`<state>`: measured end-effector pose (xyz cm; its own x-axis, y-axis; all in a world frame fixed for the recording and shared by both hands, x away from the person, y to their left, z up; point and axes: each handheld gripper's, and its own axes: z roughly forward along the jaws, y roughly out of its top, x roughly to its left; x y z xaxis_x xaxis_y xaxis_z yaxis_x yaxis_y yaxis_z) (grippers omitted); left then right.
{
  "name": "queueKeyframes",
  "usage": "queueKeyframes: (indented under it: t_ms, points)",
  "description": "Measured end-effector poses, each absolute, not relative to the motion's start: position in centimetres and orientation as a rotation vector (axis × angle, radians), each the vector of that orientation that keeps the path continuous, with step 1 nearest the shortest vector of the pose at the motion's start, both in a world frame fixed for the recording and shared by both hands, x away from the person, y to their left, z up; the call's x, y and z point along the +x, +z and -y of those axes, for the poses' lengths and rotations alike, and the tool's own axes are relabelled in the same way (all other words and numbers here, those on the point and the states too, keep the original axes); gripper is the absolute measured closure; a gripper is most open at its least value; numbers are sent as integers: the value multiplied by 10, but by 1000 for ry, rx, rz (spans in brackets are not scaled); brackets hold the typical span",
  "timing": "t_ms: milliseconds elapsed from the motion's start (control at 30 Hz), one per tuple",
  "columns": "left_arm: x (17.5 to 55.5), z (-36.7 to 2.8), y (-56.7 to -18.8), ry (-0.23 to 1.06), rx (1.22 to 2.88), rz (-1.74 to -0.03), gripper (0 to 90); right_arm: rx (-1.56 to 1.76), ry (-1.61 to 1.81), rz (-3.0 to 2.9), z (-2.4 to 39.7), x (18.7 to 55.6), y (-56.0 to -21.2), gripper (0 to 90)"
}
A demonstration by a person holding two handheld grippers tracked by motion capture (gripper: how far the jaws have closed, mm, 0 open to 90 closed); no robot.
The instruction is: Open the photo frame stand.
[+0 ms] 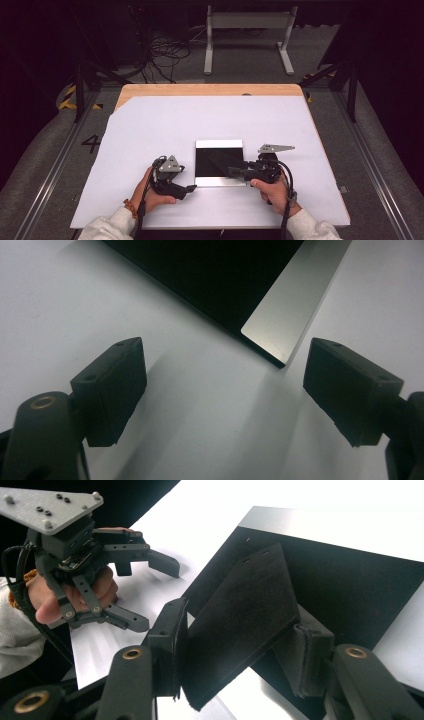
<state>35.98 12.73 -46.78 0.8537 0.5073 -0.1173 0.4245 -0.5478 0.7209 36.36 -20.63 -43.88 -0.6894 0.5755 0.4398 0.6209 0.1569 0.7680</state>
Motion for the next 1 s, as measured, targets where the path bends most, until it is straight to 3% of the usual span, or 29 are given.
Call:
queueKeyframes:
  t_ms: [1000]
  points:
    - [385,-108,-466,71,2209,-693,164,-1084,-1685,2486,203,350,-432,515]
